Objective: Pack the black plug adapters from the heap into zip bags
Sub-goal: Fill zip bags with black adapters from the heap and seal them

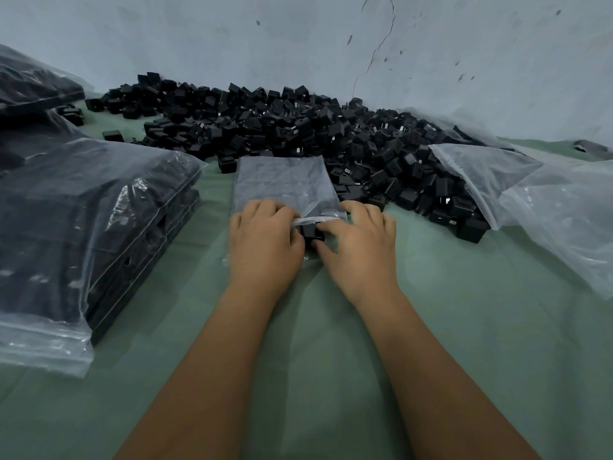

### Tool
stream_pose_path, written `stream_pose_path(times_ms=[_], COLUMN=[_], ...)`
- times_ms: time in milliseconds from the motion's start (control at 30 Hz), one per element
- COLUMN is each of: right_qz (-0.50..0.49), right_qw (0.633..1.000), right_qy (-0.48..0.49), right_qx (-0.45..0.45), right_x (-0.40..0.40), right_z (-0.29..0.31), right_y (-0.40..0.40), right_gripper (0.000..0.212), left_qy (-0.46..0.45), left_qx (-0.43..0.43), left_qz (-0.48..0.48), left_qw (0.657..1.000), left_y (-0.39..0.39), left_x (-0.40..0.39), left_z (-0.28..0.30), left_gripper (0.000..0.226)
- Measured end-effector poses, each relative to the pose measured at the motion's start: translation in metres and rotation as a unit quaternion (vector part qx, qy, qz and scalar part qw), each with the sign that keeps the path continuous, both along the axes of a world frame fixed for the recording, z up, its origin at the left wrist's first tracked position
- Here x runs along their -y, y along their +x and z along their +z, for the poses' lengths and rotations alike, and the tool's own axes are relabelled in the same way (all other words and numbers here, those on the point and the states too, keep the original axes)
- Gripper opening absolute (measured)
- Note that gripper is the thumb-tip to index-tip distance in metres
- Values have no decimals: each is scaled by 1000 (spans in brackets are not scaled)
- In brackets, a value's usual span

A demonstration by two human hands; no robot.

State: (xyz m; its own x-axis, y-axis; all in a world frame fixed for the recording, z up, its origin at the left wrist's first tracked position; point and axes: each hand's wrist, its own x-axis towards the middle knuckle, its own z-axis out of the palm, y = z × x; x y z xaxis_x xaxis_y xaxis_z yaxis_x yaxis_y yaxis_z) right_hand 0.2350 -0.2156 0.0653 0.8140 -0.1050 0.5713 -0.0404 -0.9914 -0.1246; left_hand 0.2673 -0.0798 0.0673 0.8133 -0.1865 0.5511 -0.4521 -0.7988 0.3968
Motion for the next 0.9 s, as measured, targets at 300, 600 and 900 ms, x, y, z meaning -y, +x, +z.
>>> stream_pose_path(times_ms=[300, 600, 900], right_qz=[45, -153, -272], right_qw=[998, 940, 906], right_qy=[37, 259, 316], right_qx=[7, 162, -69], right_x=[1, 78, 111], right_z=[1, 13, 3], right_y=[-4, -15, -18], right_gripper=[26, 28, 54], left_qy=[-8, -8, -25], left_qx=[-15, -29, -39], left_qz=[-73, -73, -72], left_qw=[997, 997, 996], left_y=[-8, -8, -7], left_x=[7, 5, 6], left_z=[2, 1, 1], left_gripper=[18, 23, 25])
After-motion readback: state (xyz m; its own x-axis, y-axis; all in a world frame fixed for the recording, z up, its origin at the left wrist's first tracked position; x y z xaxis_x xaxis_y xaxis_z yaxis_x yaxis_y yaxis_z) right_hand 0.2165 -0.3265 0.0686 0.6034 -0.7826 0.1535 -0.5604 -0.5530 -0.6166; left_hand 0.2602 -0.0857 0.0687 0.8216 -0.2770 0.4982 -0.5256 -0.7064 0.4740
